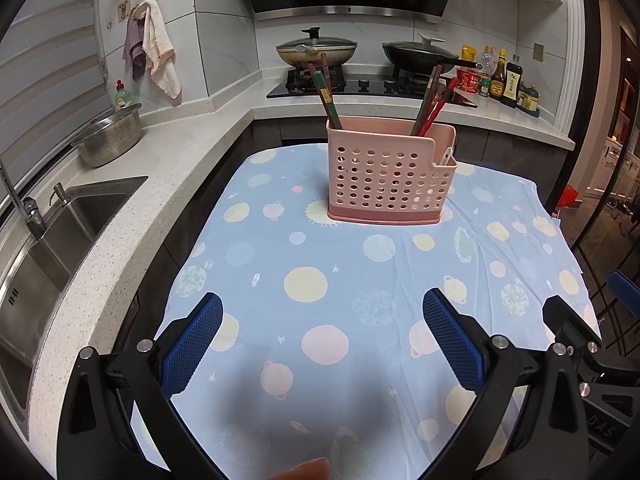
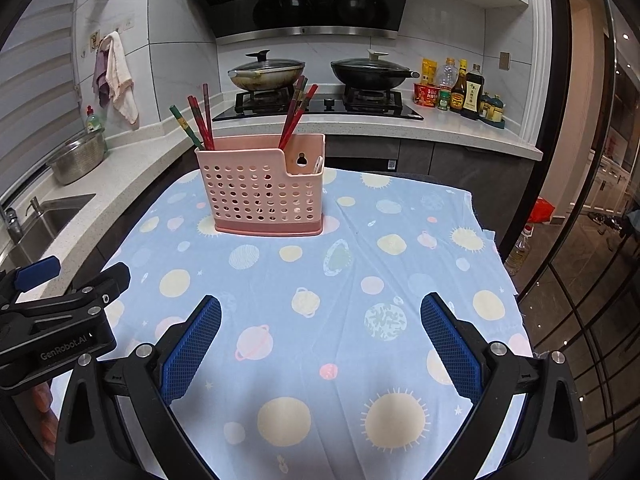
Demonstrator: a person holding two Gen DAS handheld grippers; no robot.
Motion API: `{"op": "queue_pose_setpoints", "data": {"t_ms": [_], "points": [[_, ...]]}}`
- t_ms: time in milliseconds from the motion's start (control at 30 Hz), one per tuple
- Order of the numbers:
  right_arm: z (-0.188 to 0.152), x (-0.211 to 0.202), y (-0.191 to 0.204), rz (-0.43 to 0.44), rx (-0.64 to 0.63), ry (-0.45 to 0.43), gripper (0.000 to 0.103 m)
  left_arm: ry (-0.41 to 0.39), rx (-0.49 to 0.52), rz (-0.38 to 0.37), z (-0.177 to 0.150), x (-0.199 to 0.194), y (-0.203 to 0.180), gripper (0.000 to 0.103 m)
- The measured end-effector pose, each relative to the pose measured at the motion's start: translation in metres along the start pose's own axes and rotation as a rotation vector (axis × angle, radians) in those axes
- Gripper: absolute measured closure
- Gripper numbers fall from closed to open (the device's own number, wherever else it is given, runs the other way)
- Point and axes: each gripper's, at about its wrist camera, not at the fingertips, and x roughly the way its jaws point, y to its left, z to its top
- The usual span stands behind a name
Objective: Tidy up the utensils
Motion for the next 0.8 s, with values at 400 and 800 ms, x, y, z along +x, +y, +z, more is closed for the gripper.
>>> {"op": "queue_pose_setpoints", "data": {"t_ms": [400,800], "points": [[0.0007,0.0018,0.0008,-0.006,0.000,0.000,0.007,-0.005,-0.001,0.009,0.0040,0.0010,0.0018,0.007],[0.0007,0.0047,0.0010,-0.015,-0.003,0.007,0.007,0.016,-0.015,0.014,0.0048,0.0087,0.0081,0.007]]}}
